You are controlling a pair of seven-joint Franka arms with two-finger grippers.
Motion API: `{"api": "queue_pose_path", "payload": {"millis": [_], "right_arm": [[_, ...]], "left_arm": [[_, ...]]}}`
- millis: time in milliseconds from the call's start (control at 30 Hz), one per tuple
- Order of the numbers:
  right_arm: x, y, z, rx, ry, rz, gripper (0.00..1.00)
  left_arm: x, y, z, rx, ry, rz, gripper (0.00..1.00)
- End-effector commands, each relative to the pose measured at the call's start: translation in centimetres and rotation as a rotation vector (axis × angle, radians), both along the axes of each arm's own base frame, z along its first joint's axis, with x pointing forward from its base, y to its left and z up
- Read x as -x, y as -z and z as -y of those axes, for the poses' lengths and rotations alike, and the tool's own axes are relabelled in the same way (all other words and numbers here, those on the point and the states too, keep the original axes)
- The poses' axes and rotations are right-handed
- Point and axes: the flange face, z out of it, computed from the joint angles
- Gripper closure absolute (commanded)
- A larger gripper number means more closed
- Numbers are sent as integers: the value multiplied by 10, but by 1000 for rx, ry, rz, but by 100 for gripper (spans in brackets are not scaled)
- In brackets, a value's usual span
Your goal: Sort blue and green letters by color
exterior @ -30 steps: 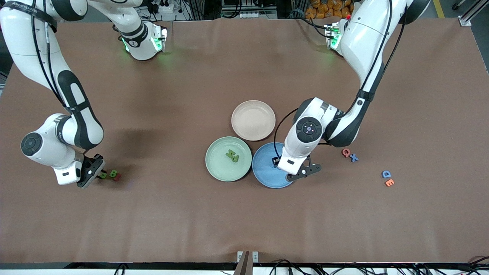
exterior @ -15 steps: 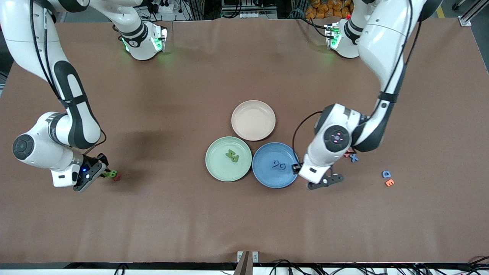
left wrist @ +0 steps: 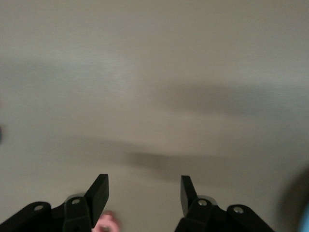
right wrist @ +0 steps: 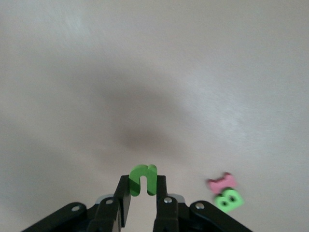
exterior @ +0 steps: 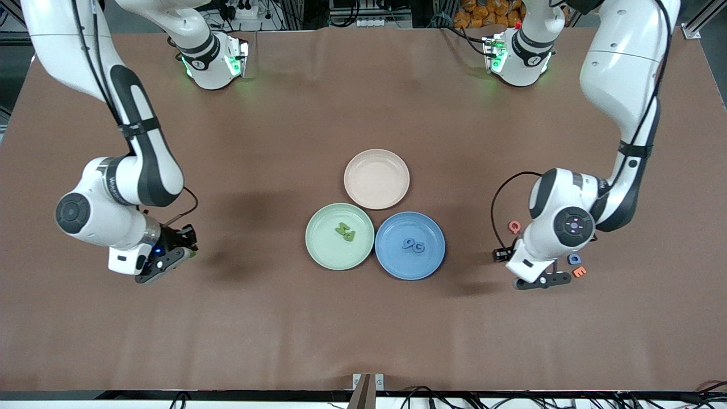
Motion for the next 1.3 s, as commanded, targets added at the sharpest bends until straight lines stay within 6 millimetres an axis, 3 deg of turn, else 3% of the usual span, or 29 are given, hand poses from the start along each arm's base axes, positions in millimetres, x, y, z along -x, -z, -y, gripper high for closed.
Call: {"api": "queue_pose_path", "payload": {"millis": [0,233,567,800,1167,1267], "right_arm": [[12,-14,-55,-18,153,-21,100],[24,-20,-130,-30,308,-31,100],[51,-29,-234,-51,485,-51,100],[69,-11,-284,-21,591,-52,100],[80,30,-350,31,715,-25,100],[79,41,-360,26,755,-21,100]], "left_arm": [[9,-4,-36,-18,44,-18,31],[10,4,-55,-21,34,-31,31],[13,27,-60,-4,30,-5,31],[20,37,-60,3,29,1,31],[34,50,-66,11,24,2,32],[37,54,-66,12,24,-2,32]]}}
